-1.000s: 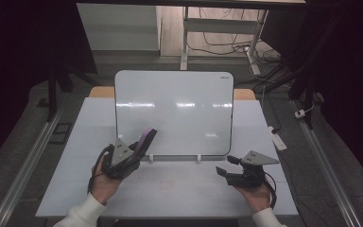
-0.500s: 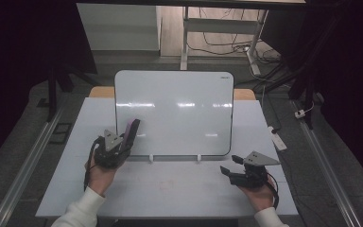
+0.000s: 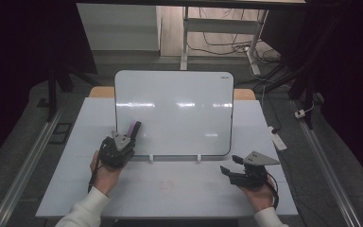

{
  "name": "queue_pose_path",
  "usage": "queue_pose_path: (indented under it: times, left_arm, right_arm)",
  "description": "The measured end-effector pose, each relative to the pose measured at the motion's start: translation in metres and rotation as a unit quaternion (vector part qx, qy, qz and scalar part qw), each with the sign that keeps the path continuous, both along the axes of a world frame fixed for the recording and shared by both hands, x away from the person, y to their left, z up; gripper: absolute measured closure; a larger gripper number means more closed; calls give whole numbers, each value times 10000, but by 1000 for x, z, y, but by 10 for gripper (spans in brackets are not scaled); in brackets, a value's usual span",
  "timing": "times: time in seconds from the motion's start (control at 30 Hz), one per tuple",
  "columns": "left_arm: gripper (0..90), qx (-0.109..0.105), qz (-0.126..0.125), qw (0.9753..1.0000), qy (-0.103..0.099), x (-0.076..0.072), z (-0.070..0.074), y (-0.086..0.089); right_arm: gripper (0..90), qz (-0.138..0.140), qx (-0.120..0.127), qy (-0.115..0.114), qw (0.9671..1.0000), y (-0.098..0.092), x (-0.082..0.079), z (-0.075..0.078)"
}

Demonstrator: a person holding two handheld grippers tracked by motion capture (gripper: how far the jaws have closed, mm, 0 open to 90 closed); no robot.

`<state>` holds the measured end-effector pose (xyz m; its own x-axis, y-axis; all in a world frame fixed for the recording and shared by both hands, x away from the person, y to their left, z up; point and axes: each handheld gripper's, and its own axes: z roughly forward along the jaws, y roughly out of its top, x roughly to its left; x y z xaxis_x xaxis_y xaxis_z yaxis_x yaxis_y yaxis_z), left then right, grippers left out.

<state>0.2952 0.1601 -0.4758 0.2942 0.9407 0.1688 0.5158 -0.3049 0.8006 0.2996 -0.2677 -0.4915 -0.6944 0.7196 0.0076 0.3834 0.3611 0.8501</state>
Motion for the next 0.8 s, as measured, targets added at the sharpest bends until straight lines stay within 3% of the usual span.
queue_pose_path:
  times: [0.23,0.37,0.57,0.8]
  left_arm:
    - [429,-83,-340,9993,-158,-11,4,3]
    - [388,-255,-691,9972,-150,-21,6,9]
    - [352,-513,-1145,9921,93,-33,4,20]
    - [308,-848,-1373,9863,351,-47,-2,39]
  right_arm:
    - [331,50,17,-12,10000,-1,0,0]
    - [331,97,11,-23,9999,-3,1,-2]
    - [330,262,-44,-98,9996,-6,1,-5]
    - [330,421,-94,-150,9990,-8,0,-8]
